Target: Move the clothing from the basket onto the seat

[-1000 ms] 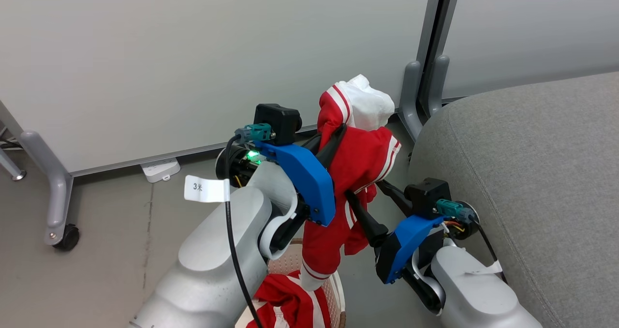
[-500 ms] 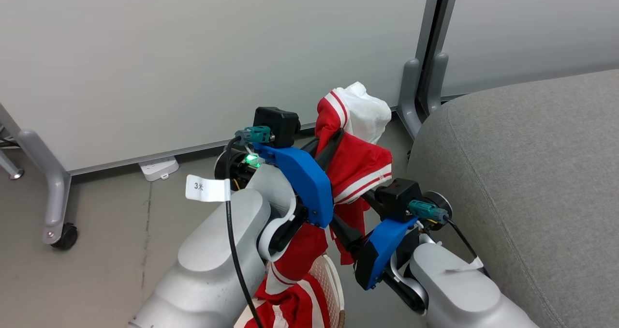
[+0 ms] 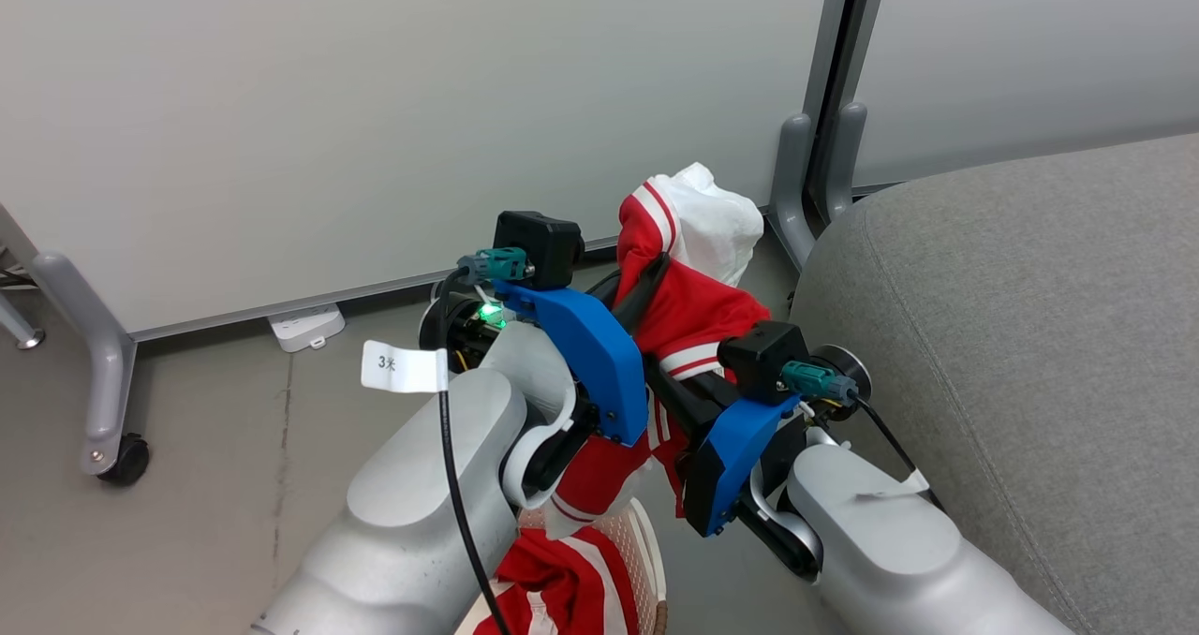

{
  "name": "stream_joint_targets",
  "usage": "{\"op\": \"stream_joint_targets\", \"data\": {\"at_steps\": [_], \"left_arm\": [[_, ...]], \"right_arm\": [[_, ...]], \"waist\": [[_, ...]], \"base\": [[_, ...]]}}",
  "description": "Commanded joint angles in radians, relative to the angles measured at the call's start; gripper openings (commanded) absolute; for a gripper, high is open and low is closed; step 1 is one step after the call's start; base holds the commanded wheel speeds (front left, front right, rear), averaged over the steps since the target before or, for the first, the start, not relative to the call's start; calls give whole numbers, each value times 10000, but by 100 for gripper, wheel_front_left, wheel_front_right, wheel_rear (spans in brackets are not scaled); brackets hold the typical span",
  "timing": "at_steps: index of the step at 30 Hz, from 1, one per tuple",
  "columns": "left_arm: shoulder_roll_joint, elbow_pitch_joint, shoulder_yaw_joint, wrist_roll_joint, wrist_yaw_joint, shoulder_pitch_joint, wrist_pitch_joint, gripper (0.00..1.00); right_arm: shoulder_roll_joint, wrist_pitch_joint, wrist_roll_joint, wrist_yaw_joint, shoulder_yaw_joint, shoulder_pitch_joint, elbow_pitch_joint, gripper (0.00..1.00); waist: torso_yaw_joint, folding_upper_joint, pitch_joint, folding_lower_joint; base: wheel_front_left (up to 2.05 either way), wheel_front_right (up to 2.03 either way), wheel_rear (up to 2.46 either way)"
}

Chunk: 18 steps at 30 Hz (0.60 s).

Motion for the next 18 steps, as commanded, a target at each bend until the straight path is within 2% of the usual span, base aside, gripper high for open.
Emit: {"op": "stream_joint_targets", "data": {"at_steps": [1, 18], "left_arm": [[24, 30, -37, -44, 12, -94, -36, 0], [124, 151, -72, -141, 22, -24, -120, 0]], "right_arm": [[38, -58, -87, 1, -54, -105, 71, 0], [106, -68, -475, 1, -349, 83, 81, 0]], "waist": [[-12, 0, -4, -1], [-130, 0, -33, -1]], "base": [[0, 0, 0], [0, 0, 0]]}}
